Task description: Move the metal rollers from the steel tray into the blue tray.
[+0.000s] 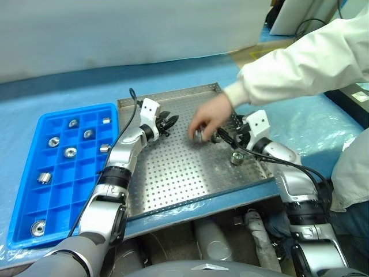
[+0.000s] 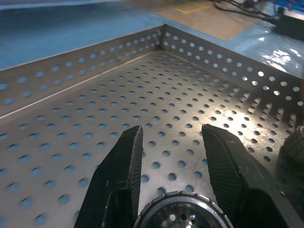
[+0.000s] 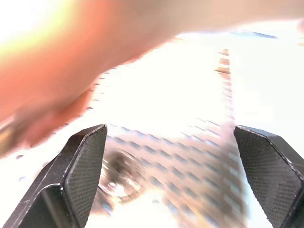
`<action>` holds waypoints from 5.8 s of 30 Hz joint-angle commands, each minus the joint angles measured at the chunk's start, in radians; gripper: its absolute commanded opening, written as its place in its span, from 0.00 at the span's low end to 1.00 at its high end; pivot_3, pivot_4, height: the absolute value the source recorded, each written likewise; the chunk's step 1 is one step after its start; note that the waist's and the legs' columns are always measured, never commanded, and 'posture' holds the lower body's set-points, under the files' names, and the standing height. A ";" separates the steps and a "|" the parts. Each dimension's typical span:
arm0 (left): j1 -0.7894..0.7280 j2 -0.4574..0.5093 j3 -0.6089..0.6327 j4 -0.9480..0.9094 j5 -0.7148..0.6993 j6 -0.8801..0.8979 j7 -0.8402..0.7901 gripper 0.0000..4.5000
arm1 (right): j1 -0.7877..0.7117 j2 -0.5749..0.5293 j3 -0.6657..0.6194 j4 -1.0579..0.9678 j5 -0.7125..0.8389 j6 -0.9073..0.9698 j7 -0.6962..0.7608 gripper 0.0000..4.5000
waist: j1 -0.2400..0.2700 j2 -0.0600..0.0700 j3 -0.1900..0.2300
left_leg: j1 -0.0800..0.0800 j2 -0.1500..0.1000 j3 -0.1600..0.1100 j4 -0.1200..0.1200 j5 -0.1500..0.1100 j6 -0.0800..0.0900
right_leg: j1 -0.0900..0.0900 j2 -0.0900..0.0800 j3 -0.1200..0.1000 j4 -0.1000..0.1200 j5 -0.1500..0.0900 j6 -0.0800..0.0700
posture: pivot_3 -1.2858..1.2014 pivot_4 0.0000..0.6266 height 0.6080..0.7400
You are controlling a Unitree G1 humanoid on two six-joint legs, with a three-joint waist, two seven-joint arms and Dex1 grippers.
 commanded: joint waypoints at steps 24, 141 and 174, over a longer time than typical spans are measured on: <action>0.506 0.005 0.132 -0.843 -0.025 0.217 0.459 0.36 | -0.377 0.168 0.147 0.559 -0.044 -0.309 0.239 1.00 | 0.370 0.001 0.000 | 0.003 0.008 0.003 -0.007 0.005 -0.016 | -0.004 0.004 0.002 0.004 -0.002 -0.003 | 0.55 0.24 1.00; 0.480 0.104 0.276 -0.860 -0.120 -0.072 0.470 0.94 | -0.532 0.497 0.178 0.567 0.240 0.049 0.412 0.26 | 0.421 0.001 0.000 | 0.004 0.021 -0.003 -0.025 0.024 -0.037 | -0.020 0.018 -0.002 0.021 -0.005 -0.014 | 0.65 0.24 1.00; 0.717 0.068 0.303 -1.055 0.035 -0.056 0.590 0.94 | -0.584 0.656 0.298 0.862 -0.027 -0.281 0.304 0.26 | 0.524 0.001 0.000 | -0.003 0.027 -0.013 -0.027 0.028 -0.045 | -0.023 0.025 -0.004 0.022 -0.005 -0.020 | 0.71 0.24 1.00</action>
